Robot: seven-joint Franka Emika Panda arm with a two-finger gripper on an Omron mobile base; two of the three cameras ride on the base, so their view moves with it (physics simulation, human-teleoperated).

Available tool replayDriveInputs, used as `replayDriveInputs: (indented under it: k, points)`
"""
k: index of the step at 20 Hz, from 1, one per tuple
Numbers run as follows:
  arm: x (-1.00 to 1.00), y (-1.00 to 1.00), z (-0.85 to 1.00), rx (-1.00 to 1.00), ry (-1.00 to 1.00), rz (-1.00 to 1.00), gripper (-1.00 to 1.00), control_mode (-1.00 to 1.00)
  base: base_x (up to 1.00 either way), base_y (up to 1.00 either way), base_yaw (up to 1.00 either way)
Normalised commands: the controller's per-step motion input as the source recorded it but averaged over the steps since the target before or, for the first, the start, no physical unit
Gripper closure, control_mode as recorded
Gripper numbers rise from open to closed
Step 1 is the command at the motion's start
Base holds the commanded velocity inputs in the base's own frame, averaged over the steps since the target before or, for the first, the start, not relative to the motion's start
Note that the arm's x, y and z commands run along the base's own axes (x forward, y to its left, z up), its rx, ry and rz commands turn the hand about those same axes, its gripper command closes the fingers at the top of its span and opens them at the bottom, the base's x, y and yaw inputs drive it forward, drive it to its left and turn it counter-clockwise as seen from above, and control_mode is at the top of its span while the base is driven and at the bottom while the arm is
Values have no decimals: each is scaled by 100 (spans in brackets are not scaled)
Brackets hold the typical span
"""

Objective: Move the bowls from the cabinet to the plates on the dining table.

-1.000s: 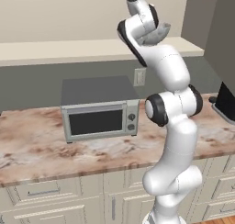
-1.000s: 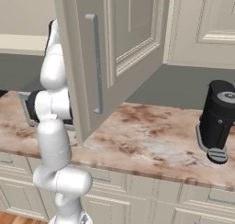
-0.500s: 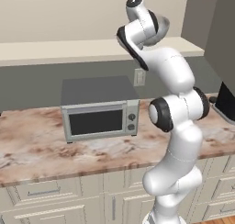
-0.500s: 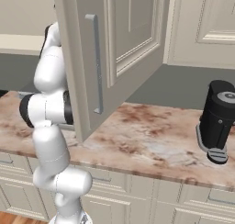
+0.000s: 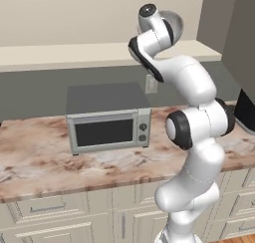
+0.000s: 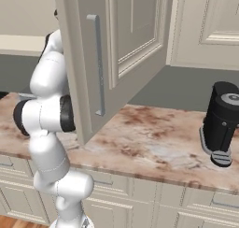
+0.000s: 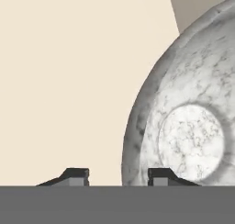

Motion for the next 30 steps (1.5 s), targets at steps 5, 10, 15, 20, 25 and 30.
replayDriveInputs:
  k: [5,10,15,20,25,30]
  points:
    - [0,0,1,-3,0,5,100,-100,0,0,0]
    - [-47,0,40,-8,-1,3,100,-100,0,0,0]
    - [-94,4,61,-6,-4,0,100,-100,0,0,0]
    - [-87,6,19,-6,-4,4,100,-100,0,0,0]
    - [-69,2,-17,-6,-5,12,100,-100,0,0,0]
    - [-78,19,-55,0,-5,14,100,-100,0,0,0]
